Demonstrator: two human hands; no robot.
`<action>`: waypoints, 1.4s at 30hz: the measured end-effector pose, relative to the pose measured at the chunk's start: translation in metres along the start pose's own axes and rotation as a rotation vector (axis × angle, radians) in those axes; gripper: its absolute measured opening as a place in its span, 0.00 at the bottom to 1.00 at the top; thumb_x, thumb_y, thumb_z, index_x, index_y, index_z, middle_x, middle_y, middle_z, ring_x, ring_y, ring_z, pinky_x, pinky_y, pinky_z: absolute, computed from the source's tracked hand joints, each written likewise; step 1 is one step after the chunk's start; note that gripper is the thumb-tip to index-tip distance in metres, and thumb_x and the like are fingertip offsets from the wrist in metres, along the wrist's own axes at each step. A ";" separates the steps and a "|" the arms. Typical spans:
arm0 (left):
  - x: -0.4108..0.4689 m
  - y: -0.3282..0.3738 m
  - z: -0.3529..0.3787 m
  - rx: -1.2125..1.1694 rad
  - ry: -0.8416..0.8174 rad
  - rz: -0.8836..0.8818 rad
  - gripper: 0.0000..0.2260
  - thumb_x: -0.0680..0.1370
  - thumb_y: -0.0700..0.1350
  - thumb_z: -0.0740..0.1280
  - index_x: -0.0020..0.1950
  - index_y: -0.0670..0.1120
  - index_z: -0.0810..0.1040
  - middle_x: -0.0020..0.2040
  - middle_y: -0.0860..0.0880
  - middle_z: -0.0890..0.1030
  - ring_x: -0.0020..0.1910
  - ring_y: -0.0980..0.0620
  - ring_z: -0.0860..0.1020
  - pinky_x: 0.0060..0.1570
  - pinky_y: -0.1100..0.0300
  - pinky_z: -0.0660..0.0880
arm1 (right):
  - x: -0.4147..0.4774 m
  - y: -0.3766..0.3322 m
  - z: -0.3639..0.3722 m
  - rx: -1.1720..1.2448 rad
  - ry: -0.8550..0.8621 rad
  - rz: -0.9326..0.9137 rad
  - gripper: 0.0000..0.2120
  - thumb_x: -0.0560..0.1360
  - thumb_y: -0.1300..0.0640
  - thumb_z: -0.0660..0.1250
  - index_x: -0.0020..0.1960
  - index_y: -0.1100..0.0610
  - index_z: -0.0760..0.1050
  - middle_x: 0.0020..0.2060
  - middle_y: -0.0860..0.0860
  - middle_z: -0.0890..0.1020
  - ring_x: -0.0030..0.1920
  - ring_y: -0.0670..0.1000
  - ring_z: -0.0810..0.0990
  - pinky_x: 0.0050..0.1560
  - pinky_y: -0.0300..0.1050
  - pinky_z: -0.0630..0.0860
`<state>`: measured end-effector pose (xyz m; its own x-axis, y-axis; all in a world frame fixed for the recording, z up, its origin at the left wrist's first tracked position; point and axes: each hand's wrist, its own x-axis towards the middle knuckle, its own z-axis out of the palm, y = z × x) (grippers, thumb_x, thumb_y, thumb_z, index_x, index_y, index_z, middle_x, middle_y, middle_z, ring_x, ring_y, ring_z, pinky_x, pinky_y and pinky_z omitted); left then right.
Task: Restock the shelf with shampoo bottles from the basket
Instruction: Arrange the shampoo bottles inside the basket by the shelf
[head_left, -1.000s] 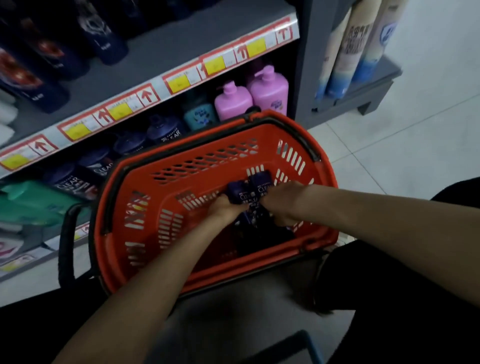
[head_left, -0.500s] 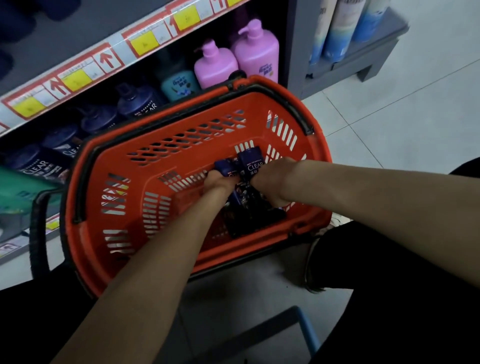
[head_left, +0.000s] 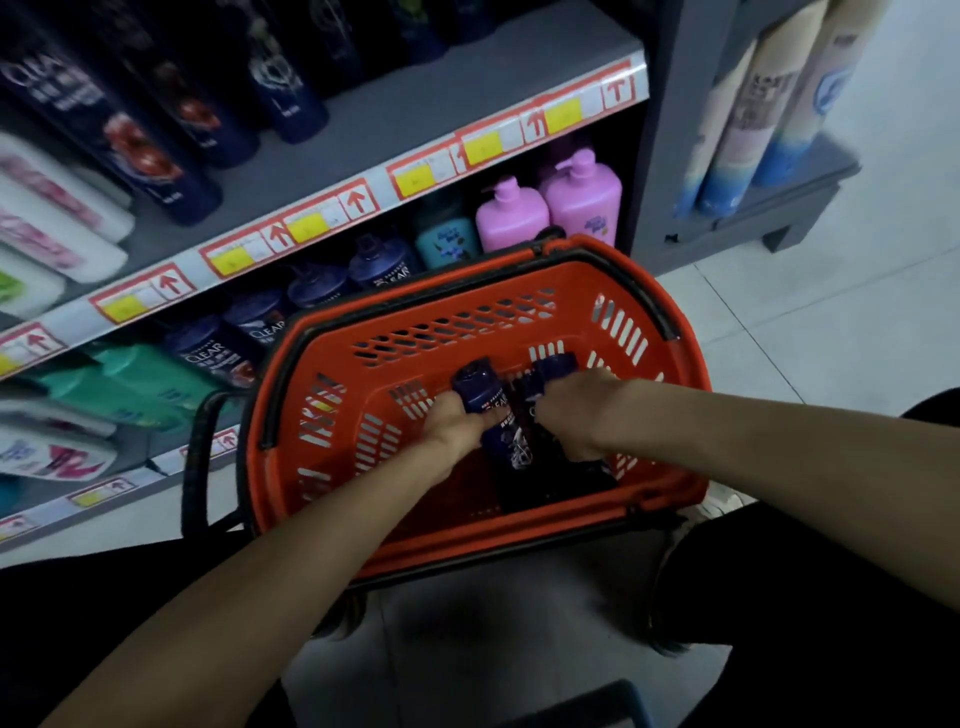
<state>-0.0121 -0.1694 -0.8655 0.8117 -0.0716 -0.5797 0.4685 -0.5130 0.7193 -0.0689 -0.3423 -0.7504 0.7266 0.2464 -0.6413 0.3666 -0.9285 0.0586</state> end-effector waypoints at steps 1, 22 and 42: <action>-0.008 0.004 -0.008 0.005 -0.005 0.044 0.17 0.71 0.48 0.79 0.57 0.47 0.82 0.51 0.48 0.86 0.51 0.48 0.84 0.54 0.47 0.82 | 0.000 -0.001 -0.003 0.008 0.046 -0.006 0.14 0.79 0.56 0.67 0.64 0.55 0.78 0.59 0.54 0.80 0.58 0.57 0.81 0.57 0.52 0.80; -0.088 0.109 -0.126 -0.423 0.275 0.282 0.15 0.70 0.51 0.80 0.52 0.47 0.84 0.46 0.49 0.87 0.45 0.52 0.86 0.39 0.59 0.82 | 0.033 -0.044 -0.069 0.838 0.733 -0.056 0.44 0.62 0.44 0.82 0.73 0.50 0.67 0.62 0.50 0.75 0.61 0.52 0.76 0.60 0.50 0.77; -0.099 0.122 -0.135 -0.265 0.327 0.380 0.21 0.72 0.64 0.72 0.49 0.46 0.82 0.41 0.49 0.85 0.36 0.55 0.83 0.46 0.54 0.81 | 0.016 -0.039 -0.092 2.178 0.058 -0.078 0.13 0.61 0.67 0.57 0.42 0.62 0.77 0.39 0.58 0.81 0.37 0.58 0.80 0.41 0.45 0.79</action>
<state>0.0121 -0.1093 -0.6690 0.9865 0.0807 -0.1425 0.1591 -0.2679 0.9502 -0.0177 -0.2766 -0.6926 0.7743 0.2553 -0.5791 -0.6328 0.3210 -0.7046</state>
